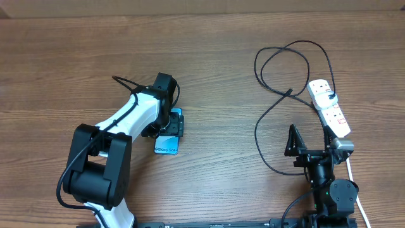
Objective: Plug charger to phone and switch on socket
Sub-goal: 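Grasp the phone with the left gripper and lift it upright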
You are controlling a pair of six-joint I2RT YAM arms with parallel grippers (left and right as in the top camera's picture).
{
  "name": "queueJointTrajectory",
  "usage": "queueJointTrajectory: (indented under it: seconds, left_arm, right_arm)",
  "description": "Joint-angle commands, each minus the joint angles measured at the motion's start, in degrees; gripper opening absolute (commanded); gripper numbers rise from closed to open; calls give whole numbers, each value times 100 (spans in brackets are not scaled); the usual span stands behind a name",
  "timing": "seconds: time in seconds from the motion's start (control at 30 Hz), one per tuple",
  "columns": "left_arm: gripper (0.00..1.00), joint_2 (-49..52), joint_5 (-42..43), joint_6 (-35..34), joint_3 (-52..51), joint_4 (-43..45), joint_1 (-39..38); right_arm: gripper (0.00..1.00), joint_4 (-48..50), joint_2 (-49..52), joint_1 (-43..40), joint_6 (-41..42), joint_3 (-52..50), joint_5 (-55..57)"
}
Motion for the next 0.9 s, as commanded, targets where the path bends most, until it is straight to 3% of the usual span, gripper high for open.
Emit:
queueJointTrajectory:
  seconds: [0.0, 0.17, 0.27, 0.3, 0.33, 0.67, 0.87]
  left_arm:
    - [79, 52, 96, -20, -136, 140, -33]
    - [81, 52, 94, -17, -319, 337, -31]
    - [90, 52, 98, -20, -474, 529, -31]
    - [100, 52, 101, -20, -527, 564, -31]
    - [100, 52, 98, -17, -533, 564, -31]
    - [100, 52, 308, -15, -533, 562, -31]
    - [82, 52, 310, -15, -533, 562, -31]
  right_arm:
    - [100, 13, -46, 22, -46, -61, 39]
    - [100, 13, -46, 22, -46, -61, 39]
    - [100, 13, -46, 22, -48, -61, 39]
    - [100, 13, -46, 22, -46, -61, 39]
    - [100, 13, -46, 22, -46, -61, 39]
    - [100, 13, -46, 22, -46, -61, 39]
    - [100, 15, -46, 22, -46, -61, 39]
